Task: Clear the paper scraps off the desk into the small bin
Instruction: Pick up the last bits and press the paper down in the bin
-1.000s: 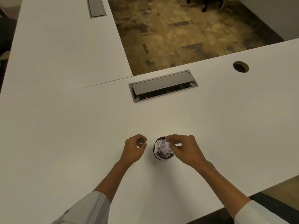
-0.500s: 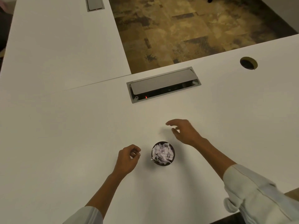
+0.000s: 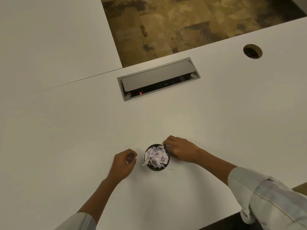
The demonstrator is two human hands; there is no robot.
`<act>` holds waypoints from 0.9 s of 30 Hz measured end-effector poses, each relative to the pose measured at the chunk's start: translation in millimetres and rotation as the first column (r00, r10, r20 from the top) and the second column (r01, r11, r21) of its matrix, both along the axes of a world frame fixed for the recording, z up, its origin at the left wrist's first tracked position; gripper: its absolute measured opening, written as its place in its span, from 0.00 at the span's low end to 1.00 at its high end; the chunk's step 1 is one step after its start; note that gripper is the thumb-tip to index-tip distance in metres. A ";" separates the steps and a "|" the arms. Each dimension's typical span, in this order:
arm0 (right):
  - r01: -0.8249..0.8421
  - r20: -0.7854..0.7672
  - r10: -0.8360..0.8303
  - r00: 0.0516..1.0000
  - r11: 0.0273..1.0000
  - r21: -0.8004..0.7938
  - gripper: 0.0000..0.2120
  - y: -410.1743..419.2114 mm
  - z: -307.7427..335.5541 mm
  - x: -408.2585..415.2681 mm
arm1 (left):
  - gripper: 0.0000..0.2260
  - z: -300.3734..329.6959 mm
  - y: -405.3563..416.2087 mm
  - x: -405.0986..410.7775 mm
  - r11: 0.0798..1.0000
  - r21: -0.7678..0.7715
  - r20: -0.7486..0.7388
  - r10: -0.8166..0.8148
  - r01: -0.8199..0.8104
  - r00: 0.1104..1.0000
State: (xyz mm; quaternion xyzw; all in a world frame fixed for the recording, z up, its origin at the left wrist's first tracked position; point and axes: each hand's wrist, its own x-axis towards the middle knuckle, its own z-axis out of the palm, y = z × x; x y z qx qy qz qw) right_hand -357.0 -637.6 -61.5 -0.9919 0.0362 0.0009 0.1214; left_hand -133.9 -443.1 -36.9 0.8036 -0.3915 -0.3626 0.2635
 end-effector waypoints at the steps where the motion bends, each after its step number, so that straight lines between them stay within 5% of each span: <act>1: 0.010 0.003 -0.010 1.000 1.000 -0.016 0.07 4.1 1.4 -3.5 | 0.09 1.6 -3.1 -0.2 1.000 -0.011 0.001 -0.006 0.006 1.000; 7: 0.284 -0.122 -0.281 0.952 0.959 0.003 0.09 30.7 15.0 -4.4 | 0.08 13.5 -10.4 -4.9 0.998 -0.043 0.009 -0.045 0.046 0.999; 9: 0.486 -0.161 -0.469 0.868 0.870 0.082 0.05 30.5 17.6 -3.2 | 0.07 16.8 -6.4 -7.4 0.997 -0.048 0.011 -0.056 0.057 0.998; 11: 0.727 -0.231 -0.690 0.686 0.644 0.238 0.01 26.9 21.0 -10.3 | 0.07 20.2 -1.5 -9.2 0.996 -0.055 0.016 -0.067 0.068 0.998; 13: 0.845 -0.279 -0.855 0.436 0.283 0.454 0.01 27.8 30.5 -21.3 | 0.07 23.2 3.4 -9.4 0.996 -0.050 0.023 -0.066 0.067 0.998; 15: 0.785 -0.338 -0.912 0.232 -0.030 0.619 0.03 33.6 48.8 -26.8 | 0.07 25.3 8.6 -8.9 0.998 -0.041 0.025 -0.052 0.053 0.998; 16: 0.733 -0.354 -0.912 0.205 -0.096 0.674 0.03 36.4 59.5 -26.3 | 0.07 26.7 11.1 -8.6 0.998 -0.037 0.026 -0.044 0.045 0.999; 18: 0.663 -0.328 -0.895 0.303 -0.049 0.747 0.02 41.6 84.4 -17.8 | 0.07 29.8 15.9 -8.5 0.999 -0.034 0.029 -0.034 0.035 0.999; 22: 0.661 -0.236 -0.744 0.625 0.344 0.667 0.04 53.3 128.5 12.4 | 0.06 38.4 26.0 -10.7 0.999 -0.033 0.014 -0.016 0.017 1.000; 25: 0.684 -0.216 -0.677 0.704 0.564 0.462 0.07 63.5 139.9 30.8 | 0.06 45.3 34.5 -9.9 0.999 -0.041 0.007 0.002 -0.001 1.000; 27: 0.708 -0.170 -0.705 0.688 0.601 0.371 0.04 68.3 143.2 34.9 | 0.06 49.8 41.5 -7.5 0.999 -0.050 0.010 0.011 -0.011 1.000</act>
